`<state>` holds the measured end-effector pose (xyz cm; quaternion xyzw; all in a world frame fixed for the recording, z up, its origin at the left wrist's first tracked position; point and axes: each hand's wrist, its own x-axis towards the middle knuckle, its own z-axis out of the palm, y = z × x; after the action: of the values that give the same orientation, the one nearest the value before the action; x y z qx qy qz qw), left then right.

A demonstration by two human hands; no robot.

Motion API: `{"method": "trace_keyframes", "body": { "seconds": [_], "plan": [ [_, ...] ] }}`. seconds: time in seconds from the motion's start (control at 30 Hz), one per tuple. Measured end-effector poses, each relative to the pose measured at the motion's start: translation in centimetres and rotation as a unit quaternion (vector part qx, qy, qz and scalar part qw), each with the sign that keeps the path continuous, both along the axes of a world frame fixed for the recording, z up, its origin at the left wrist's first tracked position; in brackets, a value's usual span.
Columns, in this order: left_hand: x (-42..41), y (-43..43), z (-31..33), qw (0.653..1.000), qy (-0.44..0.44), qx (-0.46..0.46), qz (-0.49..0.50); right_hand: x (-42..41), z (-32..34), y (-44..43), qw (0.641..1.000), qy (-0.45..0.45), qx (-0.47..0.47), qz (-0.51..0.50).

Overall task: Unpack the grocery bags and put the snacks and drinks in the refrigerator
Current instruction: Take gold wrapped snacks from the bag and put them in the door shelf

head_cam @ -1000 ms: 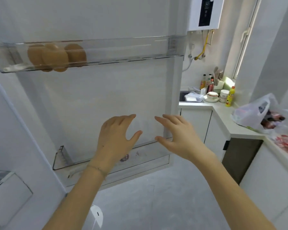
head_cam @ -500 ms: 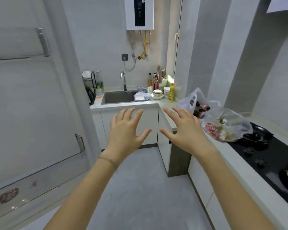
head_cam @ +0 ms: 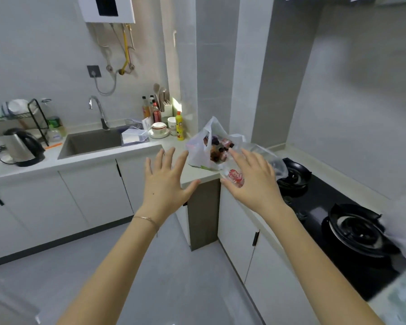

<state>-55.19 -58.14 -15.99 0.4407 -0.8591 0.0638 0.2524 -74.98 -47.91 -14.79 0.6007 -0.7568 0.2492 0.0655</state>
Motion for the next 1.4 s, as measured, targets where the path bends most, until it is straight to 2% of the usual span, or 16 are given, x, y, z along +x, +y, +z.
{"method": "trace_keyframes", "body": {
  "seconds": [0.43,0.57,0.77,1.1,1.4],
  "plan": [
    [-17.5,-17.5,-3.1,0.992,-0.006,0.011,-0.122,-15.4,-2.4,-12.2,0.988,0.016,0.03,-0.148],
    [-22.0,-21.0,-4.8,0.988,-0.003,0.038,-0.15,-18.5,-3.7,-15.1,0.983,0.019,0.05,-0.176],
    [-28.0,-25.4,-8.4,0.982,-0.025,0.067,-0.176,-23.8,-7.2,-18.9,0.98,-0.008,0.082,-0.184],
    [-38.7,-32.0,-12.1,0.967,-0.123,0.104,-0.199,-34.0,-12.4,-25.9,0.978,-0.046,0.121,-0.162],
    [-43.6,-35.5,-17.6,0.945,-0.139,0.161,-0.249,-38.4,-17.7,-30.9,0.967,-0.079,0.205,-0.132]
  ]
}}
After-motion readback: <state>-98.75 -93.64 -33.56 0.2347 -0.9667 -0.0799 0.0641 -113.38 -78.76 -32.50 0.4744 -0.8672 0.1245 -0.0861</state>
